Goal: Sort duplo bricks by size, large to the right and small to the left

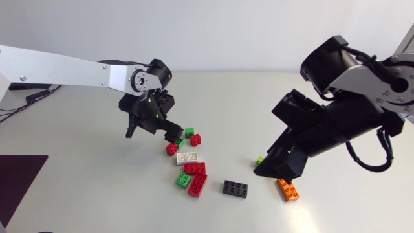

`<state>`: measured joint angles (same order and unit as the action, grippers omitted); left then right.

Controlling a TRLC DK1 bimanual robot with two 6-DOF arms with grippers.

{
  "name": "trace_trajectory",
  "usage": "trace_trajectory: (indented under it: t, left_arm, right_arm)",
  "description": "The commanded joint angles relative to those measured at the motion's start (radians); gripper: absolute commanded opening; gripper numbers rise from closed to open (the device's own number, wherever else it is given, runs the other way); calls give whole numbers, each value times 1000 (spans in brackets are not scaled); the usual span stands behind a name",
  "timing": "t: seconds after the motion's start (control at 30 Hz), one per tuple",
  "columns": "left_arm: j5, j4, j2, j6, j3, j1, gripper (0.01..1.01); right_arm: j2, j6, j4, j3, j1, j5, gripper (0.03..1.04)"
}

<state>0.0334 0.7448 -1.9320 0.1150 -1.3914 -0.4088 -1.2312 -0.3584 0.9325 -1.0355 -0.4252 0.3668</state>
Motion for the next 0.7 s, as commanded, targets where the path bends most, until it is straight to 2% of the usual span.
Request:
trace_trajectory:
  t: [0.0,0.67]
  left_arm:
    - [2,10,-5,15,11,-7,985]
    - [2,-7,-94,52,71,-15,985]
  right_arm:
    - [12,4,3,25,-3,1,938]
    - [13,7,0,48,-9,1,938]
